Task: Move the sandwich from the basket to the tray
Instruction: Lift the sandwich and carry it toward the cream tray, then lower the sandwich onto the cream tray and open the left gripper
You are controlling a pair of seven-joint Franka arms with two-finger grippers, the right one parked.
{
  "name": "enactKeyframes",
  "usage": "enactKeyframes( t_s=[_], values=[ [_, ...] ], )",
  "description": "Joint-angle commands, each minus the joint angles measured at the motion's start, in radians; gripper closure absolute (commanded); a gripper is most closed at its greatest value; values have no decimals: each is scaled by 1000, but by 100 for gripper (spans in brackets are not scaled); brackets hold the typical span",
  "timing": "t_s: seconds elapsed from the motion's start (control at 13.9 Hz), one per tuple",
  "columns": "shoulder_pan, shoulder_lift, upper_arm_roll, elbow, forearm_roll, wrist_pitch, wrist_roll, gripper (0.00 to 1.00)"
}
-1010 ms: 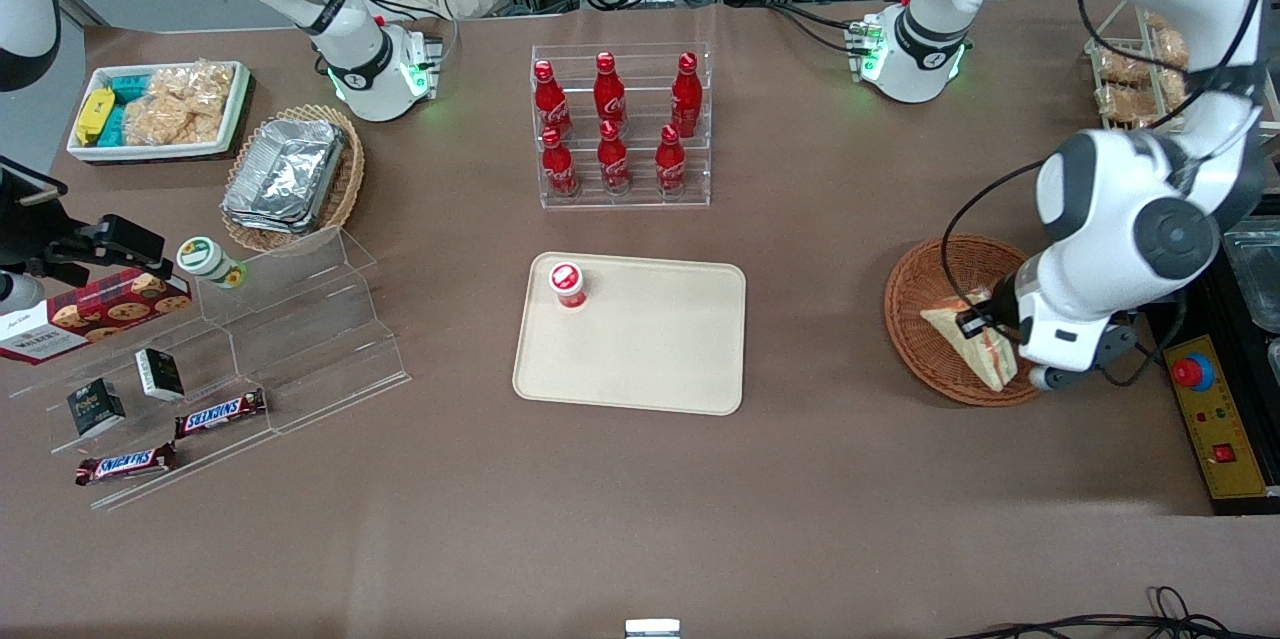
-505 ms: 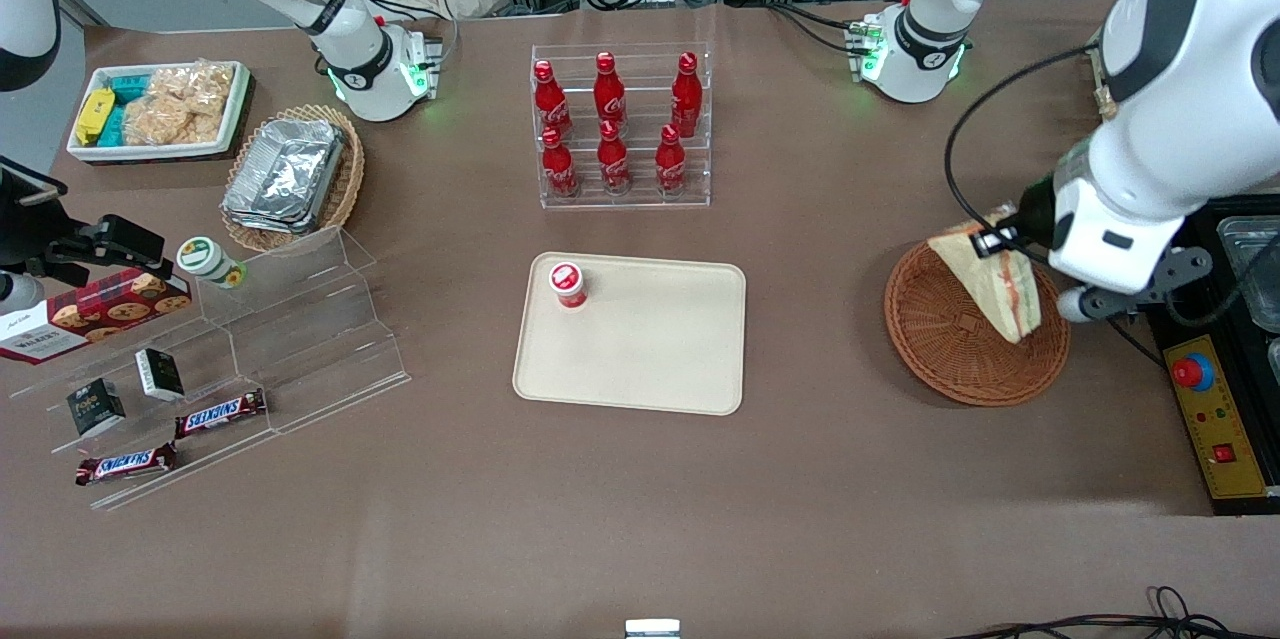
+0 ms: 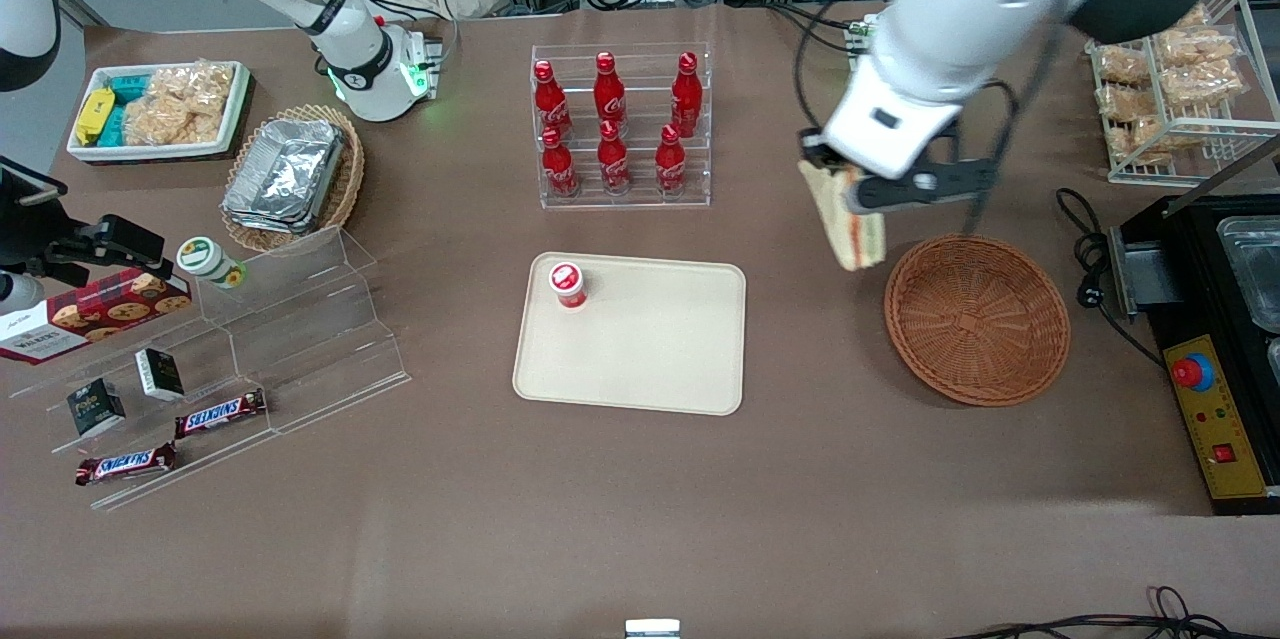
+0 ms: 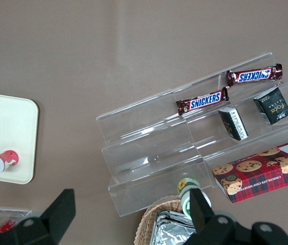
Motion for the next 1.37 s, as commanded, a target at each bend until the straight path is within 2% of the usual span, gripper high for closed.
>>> enactKeyframes(
  t_s=[0.0, 0.22, 0.58, 0.72, 1.3],
  values=[
    [-53, 122, -13, 13, 26, 95, -32, 70],
    [-96, 243, -13, 11, 49, 182, -33, 71],
    [-147, 451, -11, 8, 199, 386, -151, 72],
    [-154, 517, -8, 8, 213, 439, -167, 72],
    [-176, 643, -5, 7, 307, 485, -205, 70]
  ],
)
